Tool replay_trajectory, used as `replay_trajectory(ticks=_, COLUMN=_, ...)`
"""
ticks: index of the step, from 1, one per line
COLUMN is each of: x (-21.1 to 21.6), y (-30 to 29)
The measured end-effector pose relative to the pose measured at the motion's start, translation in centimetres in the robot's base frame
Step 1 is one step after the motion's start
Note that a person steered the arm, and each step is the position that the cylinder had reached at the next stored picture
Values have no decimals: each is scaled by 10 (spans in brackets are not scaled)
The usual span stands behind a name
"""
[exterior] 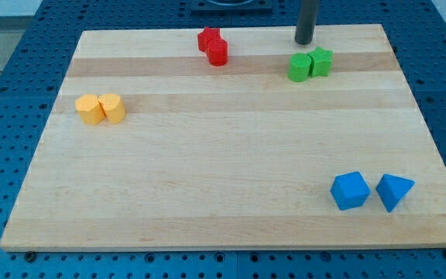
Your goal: Move the green star towards the blue triangle
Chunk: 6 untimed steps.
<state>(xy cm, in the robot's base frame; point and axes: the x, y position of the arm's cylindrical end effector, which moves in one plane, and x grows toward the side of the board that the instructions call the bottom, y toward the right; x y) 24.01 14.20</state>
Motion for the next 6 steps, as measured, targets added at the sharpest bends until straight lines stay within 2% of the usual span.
replay_trajectory(ticks=2, x=75, y=4)
replay_trajectory(ticks=6, x=116, y=21)
